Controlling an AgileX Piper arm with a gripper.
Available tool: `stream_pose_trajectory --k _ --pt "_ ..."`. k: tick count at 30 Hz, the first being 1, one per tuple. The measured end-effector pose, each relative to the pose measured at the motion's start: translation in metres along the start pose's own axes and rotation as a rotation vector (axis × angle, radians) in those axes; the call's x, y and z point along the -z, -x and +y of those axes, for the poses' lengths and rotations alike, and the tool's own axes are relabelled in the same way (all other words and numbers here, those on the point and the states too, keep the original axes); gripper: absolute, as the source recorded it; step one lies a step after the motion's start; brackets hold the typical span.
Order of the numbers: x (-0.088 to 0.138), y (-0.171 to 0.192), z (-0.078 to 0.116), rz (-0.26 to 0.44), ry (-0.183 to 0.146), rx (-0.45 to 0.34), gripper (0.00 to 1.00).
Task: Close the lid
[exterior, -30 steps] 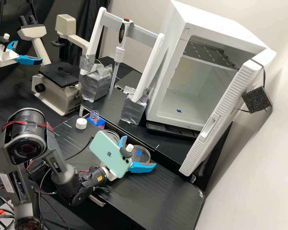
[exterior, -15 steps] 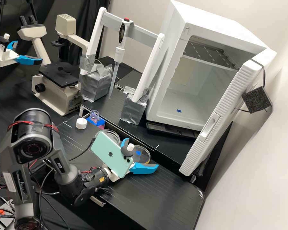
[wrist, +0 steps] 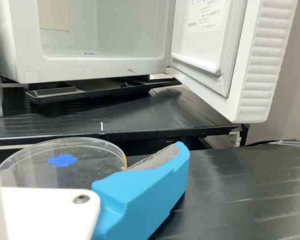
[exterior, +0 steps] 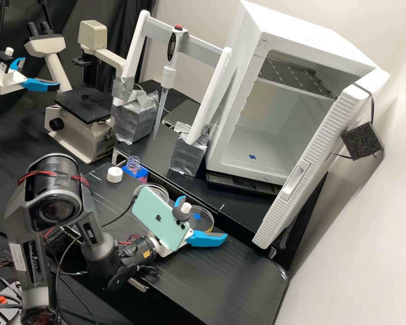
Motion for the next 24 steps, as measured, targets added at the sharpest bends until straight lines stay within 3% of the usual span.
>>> stream_pose_trajectory --k 1,2,24 --pt "0.0001 -0.0002 -0.0003 -0.001 0.001 0.000 1.00" --pt "0.0000 -0.0003 -0.0001 -0.003 0.001 -0.004 0.00" --pt "0.0035 -0.0021 -0.0030 0.005 -0.007 -0.001 0.00"
